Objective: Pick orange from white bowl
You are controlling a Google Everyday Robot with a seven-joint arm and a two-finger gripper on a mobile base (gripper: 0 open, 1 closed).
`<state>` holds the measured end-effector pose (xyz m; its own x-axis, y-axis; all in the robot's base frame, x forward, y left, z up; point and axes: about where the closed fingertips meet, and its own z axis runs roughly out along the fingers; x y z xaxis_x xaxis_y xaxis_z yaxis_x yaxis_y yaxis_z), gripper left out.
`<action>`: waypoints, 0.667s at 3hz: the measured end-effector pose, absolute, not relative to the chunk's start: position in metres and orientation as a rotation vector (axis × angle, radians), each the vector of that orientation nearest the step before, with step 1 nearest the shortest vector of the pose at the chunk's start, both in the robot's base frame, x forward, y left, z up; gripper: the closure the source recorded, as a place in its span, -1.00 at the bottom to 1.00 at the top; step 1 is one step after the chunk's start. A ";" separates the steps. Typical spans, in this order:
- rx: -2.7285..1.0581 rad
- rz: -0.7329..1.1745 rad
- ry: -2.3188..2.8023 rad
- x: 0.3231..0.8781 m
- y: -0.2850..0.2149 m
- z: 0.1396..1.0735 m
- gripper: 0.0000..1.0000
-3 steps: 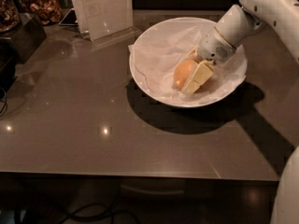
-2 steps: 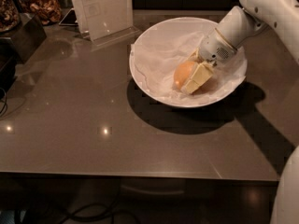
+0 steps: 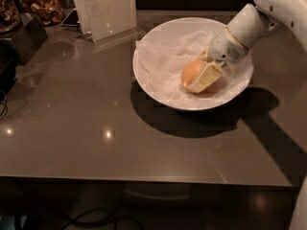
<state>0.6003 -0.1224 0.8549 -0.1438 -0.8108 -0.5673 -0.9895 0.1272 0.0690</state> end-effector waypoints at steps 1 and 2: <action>-1.726 0.578 1.905 0.594 -0.120 0.889 1.00; -1.702 0.597 1.761 0.576 -0.120 0.923 1.00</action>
Offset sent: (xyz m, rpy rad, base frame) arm -0.0545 -0.0059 0.1169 0.2871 -0.2764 0.1009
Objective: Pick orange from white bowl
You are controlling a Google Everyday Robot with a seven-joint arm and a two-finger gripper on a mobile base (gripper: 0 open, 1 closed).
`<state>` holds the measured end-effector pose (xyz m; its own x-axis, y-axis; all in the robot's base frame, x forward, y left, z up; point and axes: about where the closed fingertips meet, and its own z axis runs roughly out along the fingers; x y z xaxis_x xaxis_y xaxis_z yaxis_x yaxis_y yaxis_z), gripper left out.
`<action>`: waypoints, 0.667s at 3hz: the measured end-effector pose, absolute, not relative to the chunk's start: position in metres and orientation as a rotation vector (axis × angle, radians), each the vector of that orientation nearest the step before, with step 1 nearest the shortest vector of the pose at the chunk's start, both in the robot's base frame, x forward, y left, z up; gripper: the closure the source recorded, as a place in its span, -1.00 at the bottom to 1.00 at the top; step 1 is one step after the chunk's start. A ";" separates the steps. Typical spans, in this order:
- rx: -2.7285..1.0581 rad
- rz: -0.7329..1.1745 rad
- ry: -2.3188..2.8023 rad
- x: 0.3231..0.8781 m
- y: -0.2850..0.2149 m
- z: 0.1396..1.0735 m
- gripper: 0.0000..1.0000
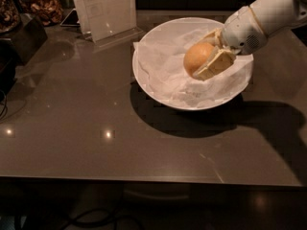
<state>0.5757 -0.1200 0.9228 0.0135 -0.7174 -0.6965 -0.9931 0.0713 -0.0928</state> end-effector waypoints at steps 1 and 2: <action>-1.626 0.681 1.691 0.548 -0.129 0.936 1.00; -1.579 0.724 1.652 0.523 -0.136 0.944 1.00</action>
Offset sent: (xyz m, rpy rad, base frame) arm -0.0846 -0.0310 0.0325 0.2532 -0.0099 -0.0089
